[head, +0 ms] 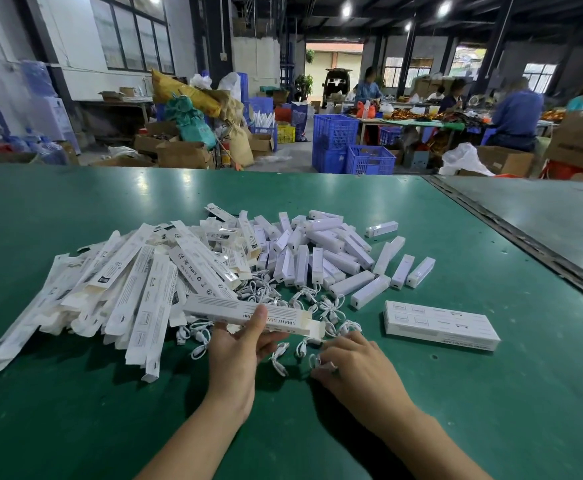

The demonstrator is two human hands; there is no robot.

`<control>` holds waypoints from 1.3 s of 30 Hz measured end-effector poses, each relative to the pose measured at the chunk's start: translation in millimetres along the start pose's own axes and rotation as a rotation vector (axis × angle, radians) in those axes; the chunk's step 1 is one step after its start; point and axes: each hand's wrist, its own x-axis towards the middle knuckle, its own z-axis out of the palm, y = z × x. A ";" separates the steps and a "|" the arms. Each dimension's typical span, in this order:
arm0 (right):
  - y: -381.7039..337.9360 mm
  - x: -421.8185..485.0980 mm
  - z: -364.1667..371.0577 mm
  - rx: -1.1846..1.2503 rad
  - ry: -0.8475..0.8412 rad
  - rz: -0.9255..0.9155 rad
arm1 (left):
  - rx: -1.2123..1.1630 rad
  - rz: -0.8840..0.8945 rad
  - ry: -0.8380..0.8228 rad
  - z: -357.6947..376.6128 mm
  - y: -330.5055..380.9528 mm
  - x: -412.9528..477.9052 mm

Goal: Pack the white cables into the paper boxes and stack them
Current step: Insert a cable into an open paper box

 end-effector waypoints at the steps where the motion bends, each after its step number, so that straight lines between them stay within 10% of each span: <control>1: 1.2 0.0 -1.2 0.023 0.014 0.030 | 0.002 -0.005 -0.002 -0.5 -0.4 0.2; 6: 2.2 -2.5 -5.1 0.298 0.047 0.131 | 0.035 -0.013 -0.004 0.1 -0.4 0.8; 23: 27.5 -8.7 -27.0 0.059 -0.231 0.016 | 0.062 -0.021 -0.033 -2.5 -0.5 1.3; 39: 9.8 -10.8 -36.1 0.611 0.157 0.274 | 0.270 0.157 -0.079 -2.7 -5.6 -3.5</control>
